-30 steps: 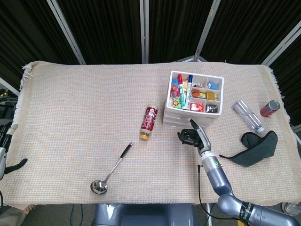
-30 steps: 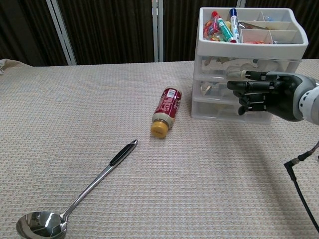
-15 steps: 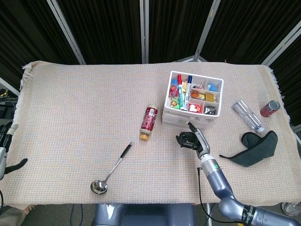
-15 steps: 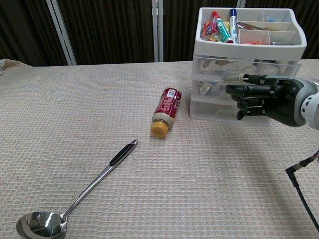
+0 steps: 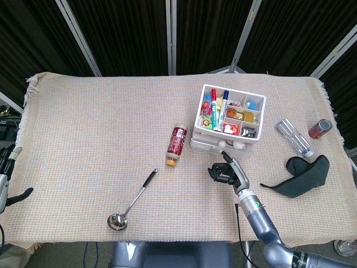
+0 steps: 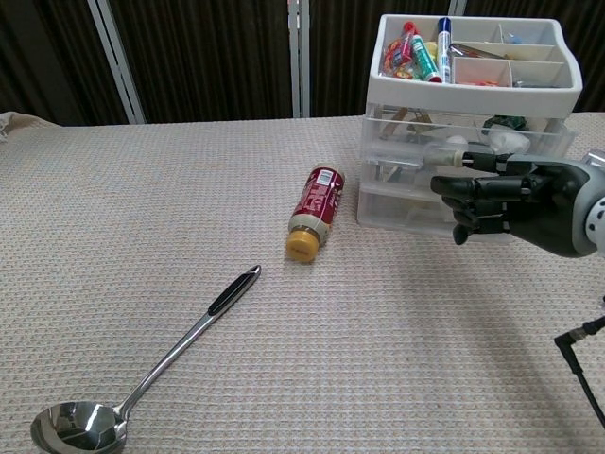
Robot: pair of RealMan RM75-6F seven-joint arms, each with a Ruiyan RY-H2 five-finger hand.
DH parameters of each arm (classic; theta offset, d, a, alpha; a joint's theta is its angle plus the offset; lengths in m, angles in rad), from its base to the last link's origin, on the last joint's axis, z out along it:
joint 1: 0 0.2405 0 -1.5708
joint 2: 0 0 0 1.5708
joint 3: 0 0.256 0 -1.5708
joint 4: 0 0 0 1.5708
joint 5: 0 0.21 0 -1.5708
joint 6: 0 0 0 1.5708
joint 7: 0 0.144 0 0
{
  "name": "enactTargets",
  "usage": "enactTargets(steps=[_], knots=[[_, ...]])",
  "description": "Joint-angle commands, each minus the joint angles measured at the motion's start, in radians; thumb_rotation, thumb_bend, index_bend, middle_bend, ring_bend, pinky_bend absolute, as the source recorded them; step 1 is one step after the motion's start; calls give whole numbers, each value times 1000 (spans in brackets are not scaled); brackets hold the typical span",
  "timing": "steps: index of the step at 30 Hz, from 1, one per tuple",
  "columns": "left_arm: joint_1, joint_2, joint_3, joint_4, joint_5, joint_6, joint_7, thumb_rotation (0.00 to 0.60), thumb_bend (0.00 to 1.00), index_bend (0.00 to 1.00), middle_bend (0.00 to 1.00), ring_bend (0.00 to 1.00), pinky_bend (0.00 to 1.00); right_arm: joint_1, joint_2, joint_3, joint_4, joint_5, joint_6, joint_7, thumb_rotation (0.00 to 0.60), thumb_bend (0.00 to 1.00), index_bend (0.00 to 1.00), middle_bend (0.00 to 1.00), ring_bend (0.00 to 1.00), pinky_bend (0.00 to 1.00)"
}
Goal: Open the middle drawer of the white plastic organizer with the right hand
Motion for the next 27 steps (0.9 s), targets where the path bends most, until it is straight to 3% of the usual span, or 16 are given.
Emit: enactTargets(steps=[1, 19, 27], knots=[[1, 0, 0, -1, 1, 2, 1, 600, 66, 0, 0, 0, 0, -8, 0, -13, -4, -12, 13, -8, 600, 332, 274, 741, 766, 631], [3, 0, 3, -3, 7, 7, 6, 600, 66, 0, 0, 0, 0, -68, -47, -127, -53, -148, 174, -132, 600, 317, 191, 701, 740, 614], [4, 0, 2, -2, 8, 11, 5, 600, 66, 0, 0, 0, 0, -114, -80, -188, -49, -349, 353, -265, 600, 305, 187, 697, 738, 613]])
